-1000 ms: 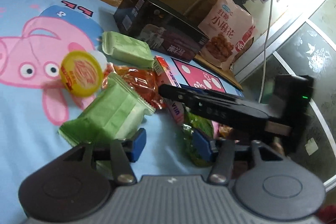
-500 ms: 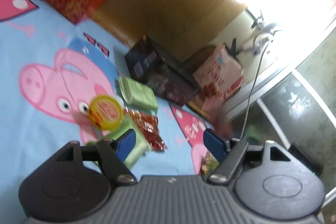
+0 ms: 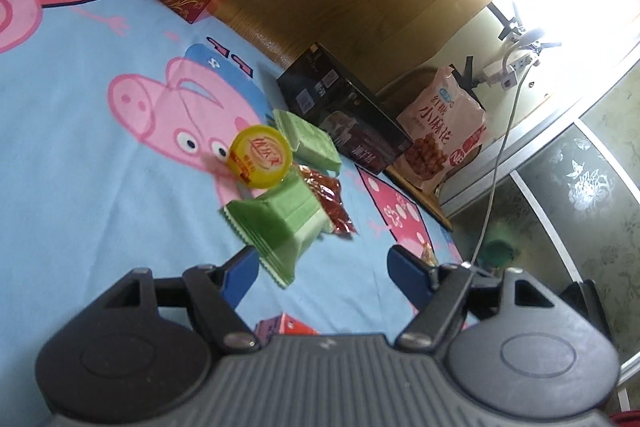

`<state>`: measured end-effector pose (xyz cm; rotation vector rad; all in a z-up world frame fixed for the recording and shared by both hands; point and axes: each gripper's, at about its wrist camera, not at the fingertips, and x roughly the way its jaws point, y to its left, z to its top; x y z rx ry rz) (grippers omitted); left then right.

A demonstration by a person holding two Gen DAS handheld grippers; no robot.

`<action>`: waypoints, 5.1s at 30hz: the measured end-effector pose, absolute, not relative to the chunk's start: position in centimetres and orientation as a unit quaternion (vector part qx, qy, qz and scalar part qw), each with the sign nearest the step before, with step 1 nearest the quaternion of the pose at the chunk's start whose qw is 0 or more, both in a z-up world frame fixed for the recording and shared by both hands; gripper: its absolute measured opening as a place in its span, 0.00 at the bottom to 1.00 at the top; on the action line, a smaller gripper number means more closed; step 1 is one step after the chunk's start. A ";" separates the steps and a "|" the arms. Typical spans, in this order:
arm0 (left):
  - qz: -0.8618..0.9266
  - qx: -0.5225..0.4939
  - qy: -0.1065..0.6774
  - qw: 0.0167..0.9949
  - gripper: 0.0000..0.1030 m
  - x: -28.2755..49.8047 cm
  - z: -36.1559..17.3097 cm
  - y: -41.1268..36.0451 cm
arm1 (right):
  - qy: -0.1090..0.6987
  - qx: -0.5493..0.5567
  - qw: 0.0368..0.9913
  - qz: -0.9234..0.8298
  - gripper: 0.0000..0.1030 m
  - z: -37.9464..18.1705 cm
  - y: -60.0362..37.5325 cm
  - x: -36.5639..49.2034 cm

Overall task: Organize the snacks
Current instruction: 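Carry the candy stick into the black box and release it, then grasp the yellow peanut packet with the right gripper, then drop the peanut packet into the black box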

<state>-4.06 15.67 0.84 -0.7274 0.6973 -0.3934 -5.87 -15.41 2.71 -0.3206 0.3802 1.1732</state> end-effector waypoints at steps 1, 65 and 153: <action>-0.187 -0.346 0.333 0.857 0.71 -4.1 0.8 15.7 | 0.169 -0.148 0.820 0.526 0.60 2.4 -16.1 -5.7; -0.165 -0.269 0.314 0.896 0.54 23.4 6.9 8.2 | 0.188 -0.154 0.932 0.267 0.41 7.0 -15.0 18.5; -0.217 -0.243 0.324 0.888 0.59 16.0 8.0 2.7 | 0.214 0.117 0.933 0.264 0.50 3.9 -26.5 16.4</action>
